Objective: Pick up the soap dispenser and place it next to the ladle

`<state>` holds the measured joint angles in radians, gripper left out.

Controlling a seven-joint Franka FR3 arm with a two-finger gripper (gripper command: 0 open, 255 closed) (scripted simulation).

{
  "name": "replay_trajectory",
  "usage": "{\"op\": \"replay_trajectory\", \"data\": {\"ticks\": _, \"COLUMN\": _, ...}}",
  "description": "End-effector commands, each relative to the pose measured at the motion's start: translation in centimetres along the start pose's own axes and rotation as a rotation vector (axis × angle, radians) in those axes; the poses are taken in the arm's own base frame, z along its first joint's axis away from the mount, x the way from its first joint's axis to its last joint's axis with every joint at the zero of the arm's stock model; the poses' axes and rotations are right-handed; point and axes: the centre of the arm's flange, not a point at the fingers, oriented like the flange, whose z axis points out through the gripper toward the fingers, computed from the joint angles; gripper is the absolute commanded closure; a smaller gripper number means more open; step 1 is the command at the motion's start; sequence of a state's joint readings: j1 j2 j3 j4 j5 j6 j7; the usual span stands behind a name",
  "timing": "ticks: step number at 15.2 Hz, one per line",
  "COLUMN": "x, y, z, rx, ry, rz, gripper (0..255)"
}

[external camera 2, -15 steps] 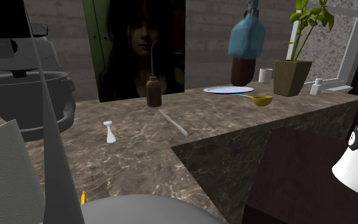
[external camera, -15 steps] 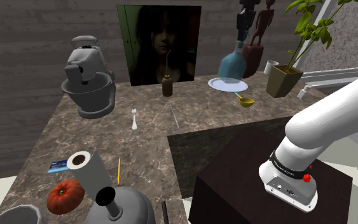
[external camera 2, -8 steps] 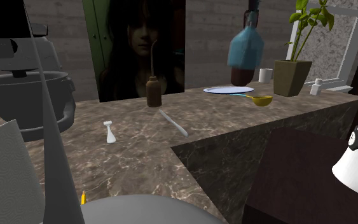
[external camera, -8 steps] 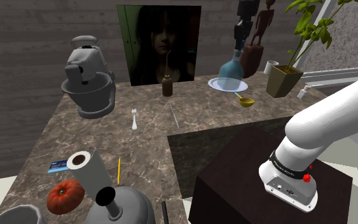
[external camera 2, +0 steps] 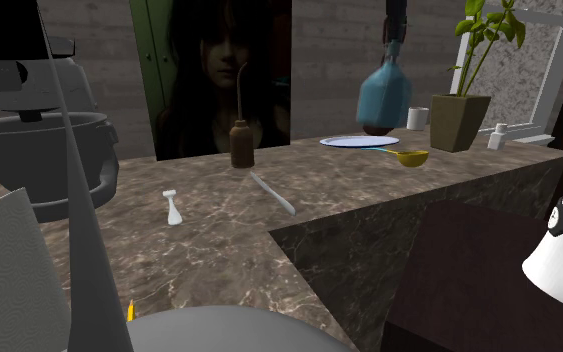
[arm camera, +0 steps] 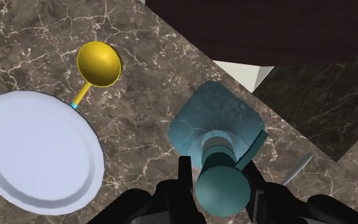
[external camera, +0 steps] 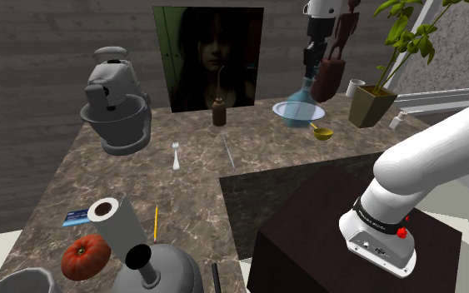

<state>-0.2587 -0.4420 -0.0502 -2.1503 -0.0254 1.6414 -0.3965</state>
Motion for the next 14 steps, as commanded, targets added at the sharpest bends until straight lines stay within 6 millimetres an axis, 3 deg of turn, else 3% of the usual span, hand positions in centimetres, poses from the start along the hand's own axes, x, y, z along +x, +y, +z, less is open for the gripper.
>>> {"op": "replay_trajectory", "data": {"ticks": 1, "x": 0.1, "y": 0.1, "z": 1.1, "rx": 0.0, "ry": 0.001, "rz": 0.0, "gripper": 255}}
{"op": "replay_trajectory", "data": {"ticks": 14, "x": 0.6, "y": 0.2, "z": 7.9, "rx": 0.0, "ry": 0.001, "rz": 0.0, "gripper": 255}}
